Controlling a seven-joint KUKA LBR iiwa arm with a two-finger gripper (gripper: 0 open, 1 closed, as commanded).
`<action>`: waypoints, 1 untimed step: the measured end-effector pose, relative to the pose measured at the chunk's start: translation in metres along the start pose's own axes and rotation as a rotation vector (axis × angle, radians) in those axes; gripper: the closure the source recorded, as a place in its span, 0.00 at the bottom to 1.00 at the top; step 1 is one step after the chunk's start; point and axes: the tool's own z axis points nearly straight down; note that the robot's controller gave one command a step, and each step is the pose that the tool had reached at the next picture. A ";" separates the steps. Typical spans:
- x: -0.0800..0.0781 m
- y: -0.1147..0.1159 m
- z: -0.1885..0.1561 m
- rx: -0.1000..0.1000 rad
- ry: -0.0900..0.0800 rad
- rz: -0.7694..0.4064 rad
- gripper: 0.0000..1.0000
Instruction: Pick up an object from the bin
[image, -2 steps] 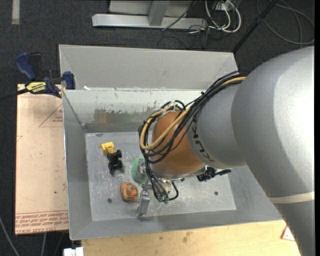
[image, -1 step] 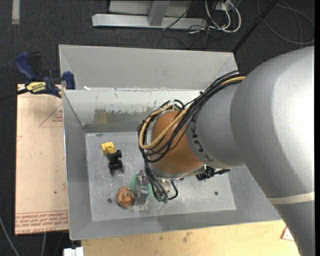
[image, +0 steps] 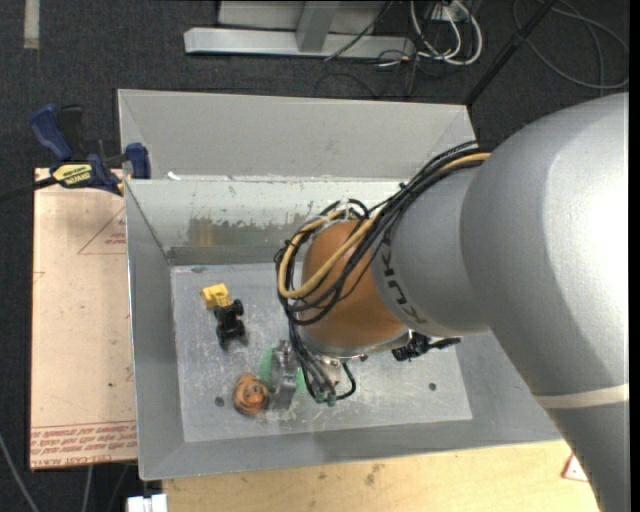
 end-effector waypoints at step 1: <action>-0.002 -0.003 -0.054 0.006 0.016 -0.027 1.00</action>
Offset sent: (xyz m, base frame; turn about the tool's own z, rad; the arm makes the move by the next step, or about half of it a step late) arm 0.0276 0.0059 0.0023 -0.0066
